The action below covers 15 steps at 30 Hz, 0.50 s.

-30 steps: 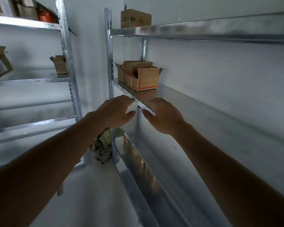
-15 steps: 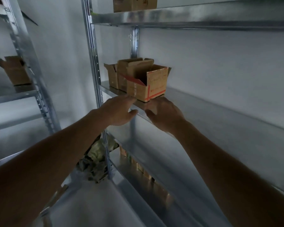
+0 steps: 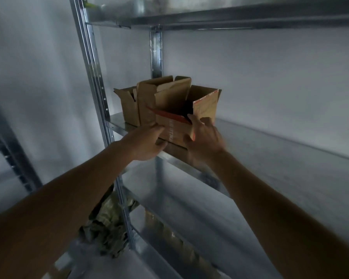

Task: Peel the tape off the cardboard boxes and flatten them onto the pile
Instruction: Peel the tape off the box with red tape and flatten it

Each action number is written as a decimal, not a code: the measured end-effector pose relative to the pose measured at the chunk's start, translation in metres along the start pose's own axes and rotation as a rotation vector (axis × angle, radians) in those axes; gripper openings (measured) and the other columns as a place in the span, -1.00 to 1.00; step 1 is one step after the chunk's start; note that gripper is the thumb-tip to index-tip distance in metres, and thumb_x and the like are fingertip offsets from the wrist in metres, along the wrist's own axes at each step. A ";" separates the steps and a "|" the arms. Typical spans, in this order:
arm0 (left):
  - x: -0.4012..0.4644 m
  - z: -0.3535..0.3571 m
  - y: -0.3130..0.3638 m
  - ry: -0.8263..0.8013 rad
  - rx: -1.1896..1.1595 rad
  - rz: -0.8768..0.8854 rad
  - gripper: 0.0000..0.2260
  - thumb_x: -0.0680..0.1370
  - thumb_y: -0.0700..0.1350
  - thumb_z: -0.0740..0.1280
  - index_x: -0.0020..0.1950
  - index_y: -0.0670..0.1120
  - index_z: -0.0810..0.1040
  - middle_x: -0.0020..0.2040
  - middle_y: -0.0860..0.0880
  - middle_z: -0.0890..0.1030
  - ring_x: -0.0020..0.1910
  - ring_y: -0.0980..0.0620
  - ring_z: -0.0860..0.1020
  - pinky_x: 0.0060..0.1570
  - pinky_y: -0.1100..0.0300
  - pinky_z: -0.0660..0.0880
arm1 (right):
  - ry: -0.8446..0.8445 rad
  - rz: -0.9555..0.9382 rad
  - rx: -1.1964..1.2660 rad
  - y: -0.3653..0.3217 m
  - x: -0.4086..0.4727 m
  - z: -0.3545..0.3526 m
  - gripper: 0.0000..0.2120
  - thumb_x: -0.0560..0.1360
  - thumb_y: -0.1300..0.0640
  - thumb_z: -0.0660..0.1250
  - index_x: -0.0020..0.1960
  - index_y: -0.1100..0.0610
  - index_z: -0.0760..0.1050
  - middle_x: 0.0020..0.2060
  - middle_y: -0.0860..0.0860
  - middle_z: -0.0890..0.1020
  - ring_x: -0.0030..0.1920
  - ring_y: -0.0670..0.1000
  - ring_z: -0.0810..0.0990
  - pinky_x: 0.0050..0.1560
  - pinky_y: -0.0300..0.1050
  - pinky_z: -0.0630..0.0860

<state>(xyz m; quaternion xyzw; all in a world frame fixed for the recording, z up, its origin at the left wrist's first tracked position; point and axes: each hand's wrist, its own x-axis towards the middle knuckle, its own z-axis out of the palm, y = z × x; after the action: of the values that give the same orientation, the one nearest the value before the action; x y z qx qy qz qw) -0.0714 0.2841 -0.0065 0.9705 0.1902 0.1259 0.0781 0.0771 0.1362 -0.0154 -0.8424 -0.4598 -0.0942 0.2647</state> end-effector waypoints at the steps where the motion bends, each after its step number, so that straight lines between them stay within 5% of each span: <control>1: 0.009 0.000 -0.006 0.006 -0.004 0.013 -0.80 0.64 0.09 0.30 0.23 0.07 0.49 0.05 0.11 0.57 -0.06 0.14 0.59 0.03 -0.01 0.63 | 0.015 0.018 -0.004 0.001 0.007 0.004 -0.46 0.62 -0.09 0.27 0.55 -0.14 0.18 0.43 0.11 0.40 0.31 0.22 0.51 0.25 0.17 0.53; 9: 0.046 0.008 -0.030 -0.015 0.043 0.074 -0.81 0.63 0.05 0.34 0.19 0.00 0.53 0.13 0.04 0.55 -0.01 0.06 0.58 0.06 0.00 0.60 | 0.120 0.211 -0.139 0.011 0.026 0.016 -0.61 0.61 -0.14 0.34 0.35 0.01 0.42 0.22 0.08 0.52 0.11 0.17 0.62 0.03 0.10 0.63; 15: 0.051 0.011 -0.022 -0.016 0.050 0.135 -0.81 0.63 0.00 0.33 0.20 -0.04 0.57 0.17 0.03 0.56 0.05 0.03 0.56 0.12 -0.02 0.58 | 0.299 0.238 -0.020 0.022 0.013 0.009 -0.77 0.65 0.17 0.33 0.30 0.09 0.51 0.13 0.10 0.61 -0.01 0.11 0.62 -0.03 -0.01 0.65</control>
<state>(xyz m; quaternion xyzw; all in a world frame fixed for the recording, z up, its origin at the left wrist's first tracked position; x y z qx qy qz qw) -0.0298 0.3228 -0.0107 0.9837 0.1269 0.1182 0.0467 0.1019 0.1412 -0.0253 -0.8701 -0.3113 -0.1909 0.3312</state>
